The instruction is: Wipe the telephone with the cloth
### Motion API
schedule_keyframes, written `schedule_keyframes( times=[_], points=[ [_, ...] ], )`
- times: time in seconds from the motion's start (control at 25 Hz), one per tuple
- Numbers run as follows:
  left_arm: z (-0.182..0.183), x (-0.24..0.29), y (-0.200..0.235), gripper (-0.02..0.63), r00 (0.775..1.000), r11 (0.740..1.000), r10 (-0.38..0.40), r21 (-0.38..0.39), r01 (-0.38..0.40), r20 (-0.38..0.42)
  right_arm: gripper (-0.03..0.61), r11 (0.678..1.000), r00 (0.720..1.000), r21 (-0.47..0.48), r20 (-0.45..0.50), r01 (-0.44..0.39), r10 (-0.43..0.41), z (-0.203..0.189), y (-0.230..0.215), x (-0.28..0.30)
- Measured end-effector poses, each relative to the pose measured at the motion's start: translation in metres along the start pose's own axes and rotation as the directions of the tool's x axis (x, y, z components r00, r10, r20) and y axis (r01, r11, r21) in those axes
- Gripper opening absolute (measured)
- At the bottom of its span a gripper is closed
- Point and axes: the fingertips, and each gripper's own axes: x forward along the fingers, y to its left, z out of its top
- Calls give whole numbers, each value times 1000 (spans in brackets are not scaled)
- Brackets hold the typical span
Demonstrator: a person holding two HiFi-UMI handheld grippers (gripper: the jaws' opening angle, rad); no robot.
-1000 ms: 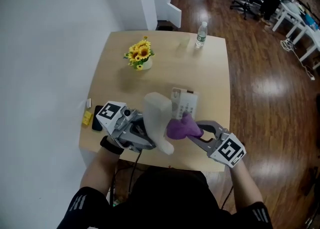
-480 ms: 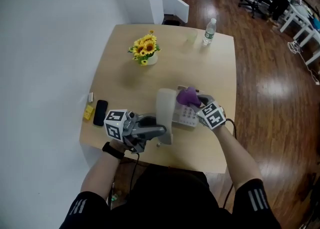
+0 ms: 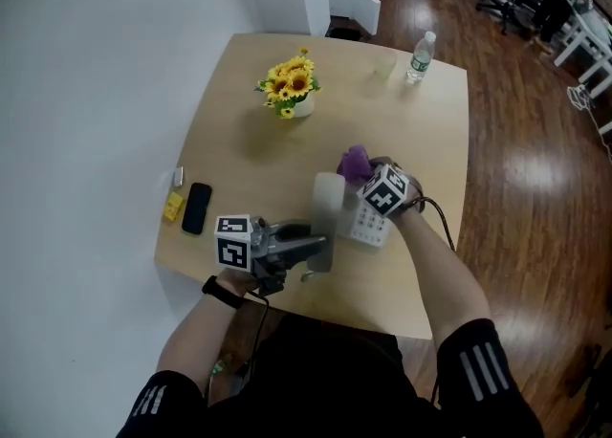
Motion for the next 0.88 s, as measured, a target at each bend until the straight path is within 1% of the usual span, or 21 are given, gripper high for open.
schedule_keyframes(
  times=[0.16,0.28,0.48,0.6,0.72,0.88],
  points=[
    [-6,-3,11,87,999,999,41,-13,-41,-5,141,1000,999,5,-35,-7,7,-7,2,22],
    [-6,-9,18,87,998,998,64,-24,-64,6,141,1000,999,6,-38,-28,29,-8,10,31],
    [-7,-22,26,87,996,995,90,-35,-89,15,140,998,998,-3,-15,-68,68,-14,36,27],
    [-7,-28,32,87,995,994,99,-42,-98,17,140,995,996,-28,-8,-93,92,-21,60,20],
    [-10,-34,37,87,994,993,107,-53,-106,16,140,987,991,-84,-13,-135,134,-34,95,17],
    [-14,-39,43,87,993,991,117,-60,-117,1,138,975,983,-131,-29,-182,180,-49,140,17]
  ],
)
